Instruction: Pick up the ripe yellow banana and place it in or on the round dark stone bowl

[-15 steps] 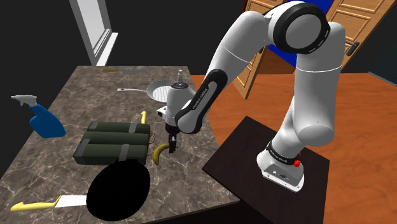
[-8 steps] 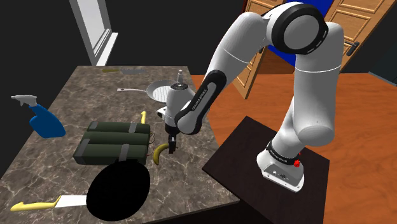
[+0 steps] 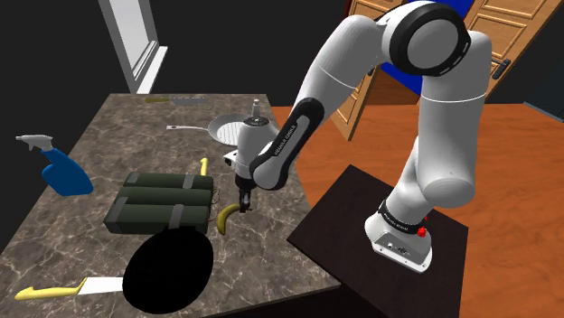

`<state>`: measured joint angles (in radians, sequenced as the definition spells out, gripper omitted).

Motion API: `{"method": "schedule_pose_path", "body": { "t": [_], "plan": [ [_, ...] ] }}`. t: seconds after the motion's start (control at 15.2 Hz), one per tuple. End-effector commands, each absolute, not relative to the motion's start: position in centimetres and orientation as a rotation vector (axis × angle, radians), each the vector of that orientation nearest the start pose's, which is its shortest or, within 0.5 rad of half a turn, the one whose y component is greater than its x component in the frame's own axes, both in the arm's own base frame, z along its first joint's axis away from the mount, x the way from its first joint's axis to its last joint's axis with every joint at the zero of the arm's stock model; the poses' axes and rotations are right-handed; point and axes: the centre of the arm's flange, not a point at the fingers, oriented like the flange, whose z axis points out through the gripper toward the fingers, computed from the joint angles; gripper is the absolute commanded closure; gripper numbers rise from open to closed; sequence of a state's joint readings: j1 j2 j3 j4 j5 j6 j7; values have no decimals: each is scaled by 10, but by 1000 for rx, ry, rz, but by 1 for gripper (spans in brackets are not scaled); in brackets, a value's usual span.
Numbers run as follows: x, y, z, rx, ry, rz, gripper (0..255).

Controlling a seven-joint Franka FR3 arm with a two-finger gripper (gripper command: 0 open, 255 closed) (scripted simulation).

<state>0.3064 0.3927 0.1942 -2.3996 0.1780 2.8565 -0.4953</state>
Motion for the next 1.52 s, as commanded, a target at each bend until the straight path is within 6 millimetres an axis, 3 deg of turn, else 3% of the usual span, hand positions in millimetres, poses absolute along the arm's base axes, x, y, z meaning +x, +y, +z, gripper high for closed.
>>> {"method": "schedule_pose_path", "body": {
  "t": [0.0,0.07,1.45],
  "plan": [
    [439,237,161,-2765,-1189,-86,255],
    [444,239,157,-2765,-1189,-87,255],
    [444,239,268,-2765,-1189,-87,255]
  ]
}}
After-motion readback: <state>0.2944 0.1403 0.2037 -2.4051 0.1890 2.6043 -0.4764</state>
